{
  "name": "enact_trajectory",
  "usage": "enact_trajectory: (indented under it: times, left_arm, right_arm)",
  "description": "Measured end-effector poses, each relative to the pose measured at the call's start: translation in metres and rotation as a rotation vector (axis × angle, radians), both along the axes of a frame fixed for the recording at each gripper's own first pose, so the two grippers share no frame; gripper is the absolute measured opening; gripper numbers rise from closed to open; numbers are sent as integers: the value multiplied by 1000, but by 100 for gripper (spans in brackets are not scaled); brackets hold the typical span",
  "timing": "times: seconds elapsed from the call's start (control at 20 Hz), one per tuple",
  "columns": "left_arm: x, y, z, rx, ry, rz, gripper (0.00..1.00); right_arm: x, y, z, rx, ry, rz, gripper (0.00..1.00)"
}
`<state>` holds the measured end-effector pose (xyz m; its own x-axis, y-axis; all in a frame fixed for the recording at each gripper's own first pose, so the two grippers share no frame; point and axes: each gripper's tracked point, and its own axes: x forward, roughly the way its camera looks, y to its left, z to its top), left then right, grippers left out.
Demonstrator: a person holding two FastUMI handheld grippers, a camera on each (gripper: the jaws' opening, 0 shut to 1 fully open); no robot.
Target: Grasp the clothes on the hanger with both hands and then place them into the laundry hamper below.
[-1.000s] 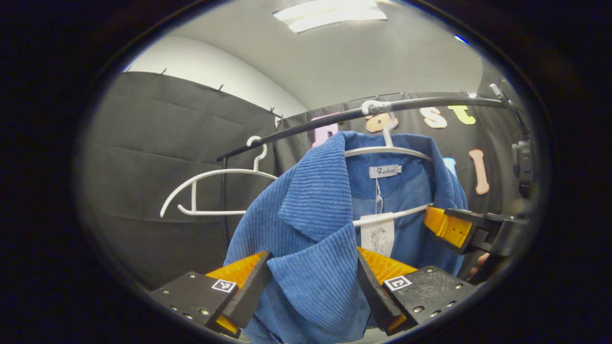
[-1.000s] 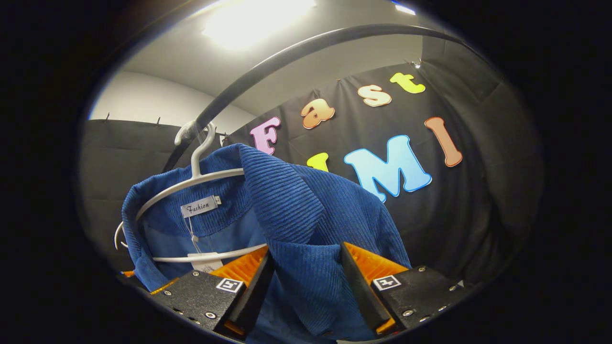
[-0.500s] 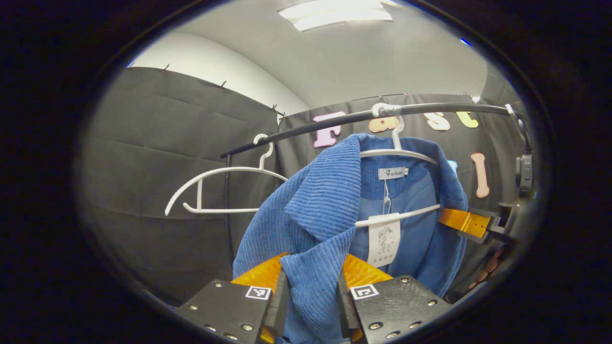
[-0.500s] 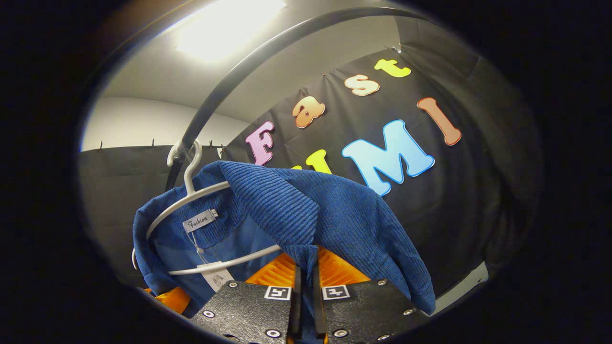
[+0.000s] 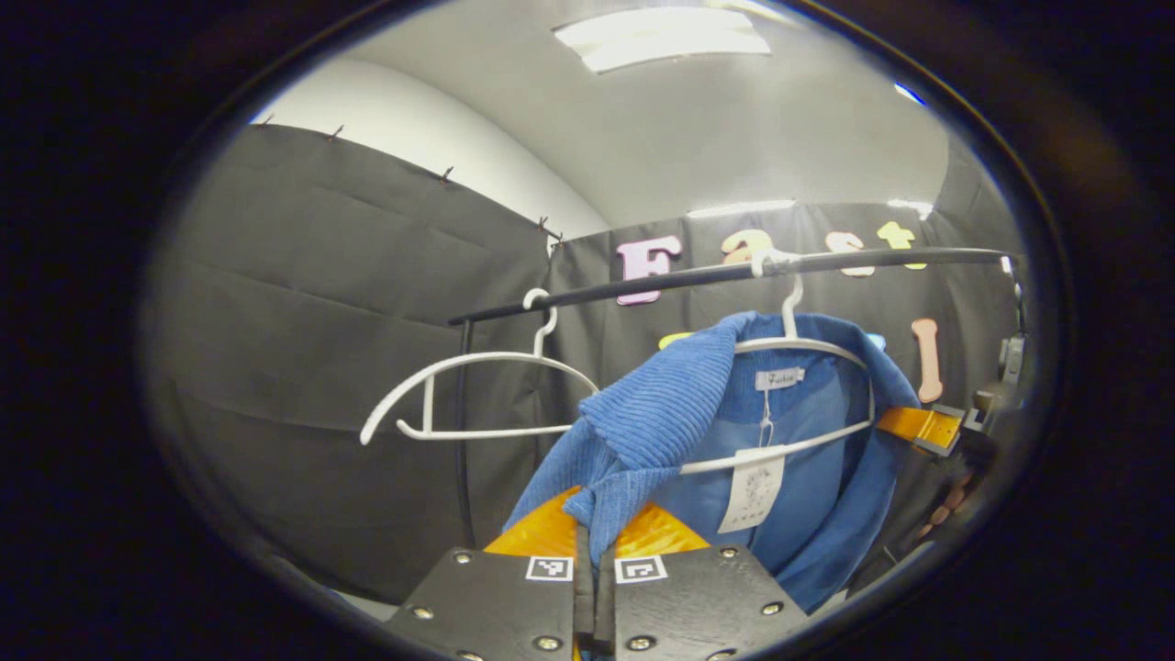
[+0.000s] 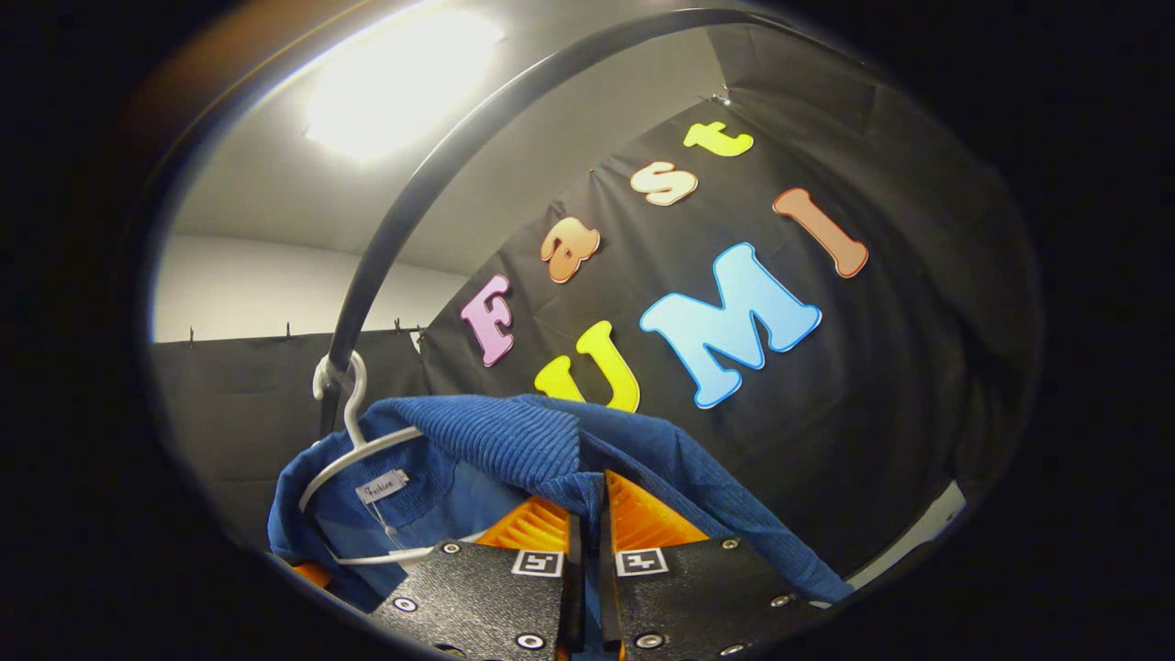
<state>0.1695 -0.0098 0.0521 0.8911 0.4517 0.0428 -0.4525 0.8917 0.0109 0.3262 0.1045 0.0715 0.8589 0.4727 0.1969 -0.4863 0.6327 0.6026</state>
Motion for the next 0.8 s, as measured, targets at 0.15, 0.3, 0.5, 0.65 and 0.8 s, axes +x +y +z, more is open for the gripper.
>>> enact_trajectory:
  times: [0.15, 0.3, 0.5, 0.65, 0.8]
  left_arm:
    - [-6, 9, 18, 4, -30, 9, 1]
    - [-11, 21, 40, 28, -63, 17, 1]
    - [-12, 39, 69, 40, -111, 26, 1]
    - [-6, 50, 75, 34, -112, 21, 1]
    - [9, 60, 78, 37, -102, -5, 7]
  right_arm:
    - [10, -8, 11, 42, -2, -12, 6]
    - [16, -9, 19, 55, -9, -17, 6]
    - [25, -10, 29, 76, -21, -16, 6]
    - [33, -13, 35, 68, -41, -21, 6]
    - [36, -15, 40, 72, -52, -19, 6]
